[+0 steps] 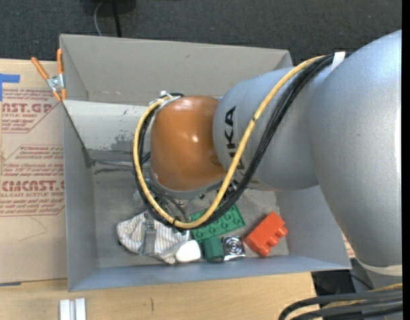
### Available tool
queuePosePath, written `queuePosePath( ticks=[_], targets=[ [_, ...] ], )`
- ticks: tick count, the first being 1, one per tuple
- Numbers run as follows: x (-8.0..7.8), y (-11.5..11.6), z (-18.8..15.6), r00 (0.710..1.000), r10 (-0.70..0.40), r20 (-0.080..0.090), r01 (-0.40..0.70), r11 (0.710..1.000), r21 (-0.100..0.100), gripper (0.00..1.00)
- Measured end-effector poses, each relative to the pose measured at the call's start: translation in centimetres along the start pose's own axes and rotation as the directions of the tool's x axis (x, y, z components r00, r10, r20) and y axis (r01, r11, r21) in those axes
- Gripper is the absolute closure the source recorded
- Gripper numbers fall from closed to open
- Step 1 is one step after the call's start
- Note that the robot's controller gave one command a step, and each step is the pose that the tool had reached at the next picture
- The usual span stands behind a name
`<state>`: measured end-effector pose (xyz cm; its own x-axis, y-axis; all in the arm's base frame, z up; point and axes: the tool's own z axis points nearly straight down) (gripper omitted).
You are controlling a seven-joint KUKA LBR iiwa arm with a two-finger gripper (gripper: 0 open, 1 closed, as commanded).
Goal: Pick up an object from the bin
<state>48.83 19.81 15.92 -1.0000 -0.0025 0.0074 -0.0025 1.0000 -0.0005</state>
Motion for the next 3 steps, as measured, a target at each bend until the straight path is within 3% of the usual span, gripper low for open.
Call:
queuePosePath(
  ticks=[2, 3],
  targets=[
    [-0.3, -0.1, -0.3, 1.000, 0.004, 0.008, -0.004, 1.000, -0.002, 0.00],
    [-0.2, -0.7, 2.4, 0.999, 0.047, 0.007, -0.047, 0.999, -0.002, 0.00]
  ],
)
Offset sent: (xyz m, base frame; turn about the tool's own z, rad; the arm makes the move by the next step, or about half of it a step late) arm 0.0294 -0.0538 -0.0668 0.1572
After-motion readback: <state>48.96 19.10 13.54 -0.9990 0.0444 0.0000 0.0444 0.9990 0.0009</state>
